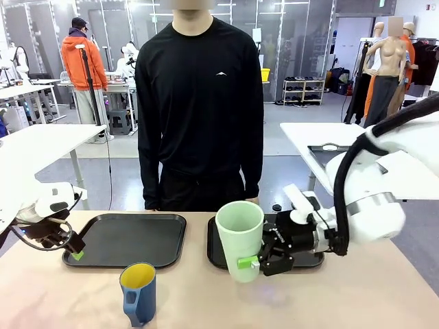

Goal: Sort and store the cups by type.
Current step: Pick up the Reusable plastic cup, then place the picked Reusable plastic cup into the Flat Tray indicated by the person.

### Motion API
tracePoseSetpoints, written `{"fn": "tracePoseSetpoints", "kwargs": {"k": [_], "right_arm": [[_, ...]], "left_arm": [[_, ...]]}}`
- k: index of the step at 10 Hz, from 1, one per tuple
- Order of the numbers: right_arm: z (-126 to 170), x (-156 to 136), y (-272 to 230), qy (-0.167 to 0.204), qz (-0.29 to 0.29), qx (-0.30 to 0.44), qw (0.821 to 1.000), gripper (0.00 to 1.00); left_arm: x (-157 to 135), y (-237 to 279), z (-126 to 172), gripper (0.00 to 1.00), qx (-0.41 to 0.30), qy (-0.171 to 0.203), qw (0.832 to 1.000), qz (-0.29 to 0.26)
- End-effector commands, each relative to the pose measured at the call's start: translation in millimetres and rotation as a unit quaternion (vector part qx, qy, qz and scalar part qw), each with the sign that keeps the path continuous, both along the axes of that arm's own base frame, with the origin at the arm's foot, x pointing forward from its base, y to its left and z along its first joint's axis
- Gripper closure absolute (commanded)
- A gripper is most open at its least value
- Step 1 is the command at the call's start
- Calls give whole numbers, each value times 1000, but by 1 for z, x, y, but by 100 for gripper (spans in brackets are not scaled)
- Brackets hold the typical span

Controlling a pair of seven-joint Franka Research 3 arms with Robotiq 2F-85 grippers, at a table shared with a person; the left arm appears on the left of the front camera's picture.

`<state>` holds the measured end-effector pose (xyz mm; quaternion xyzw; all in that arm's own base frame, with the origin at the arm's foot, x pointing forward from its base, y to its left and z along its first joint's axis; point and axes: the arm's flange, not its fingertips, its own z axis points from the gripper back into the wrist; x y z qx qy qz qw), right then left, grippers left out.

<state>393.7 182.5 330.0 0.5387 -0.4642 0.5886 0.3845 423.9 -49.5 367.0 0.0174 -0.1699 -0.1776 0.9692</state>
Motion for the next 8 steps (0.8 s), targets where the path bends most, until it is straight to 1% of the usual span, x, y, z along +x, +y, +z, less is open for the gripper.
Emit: {"fn": "tracePoseSetpoints", "kwargs": {"k": [1, 2, 3, 4, 8], "right_arm": [[-56, -34, -15, -17, -20, 45, 999, 54], [-55, -36, -16, -18, -31, 43, 998, 54], [-56, -37, -19, -13, -28, 32, 999, 54], [9, -16, -10, 5, -15, 22, 1000, 54], [9, -16, -10, 5, -15, 22, 1000, 54]], "left_arm": [[0, 1, 1, 0, 2, 0, 1000, 0], [0, 1, 1, 0, 2, 0, 1000, 0], [0, 1, 1, 0, 2, 0, 1000, 0], [0, 1, 1, 0, 2, 0, 1000, 0], [0, 1, 1, 0, 2, 0, 1000, 0]]}}
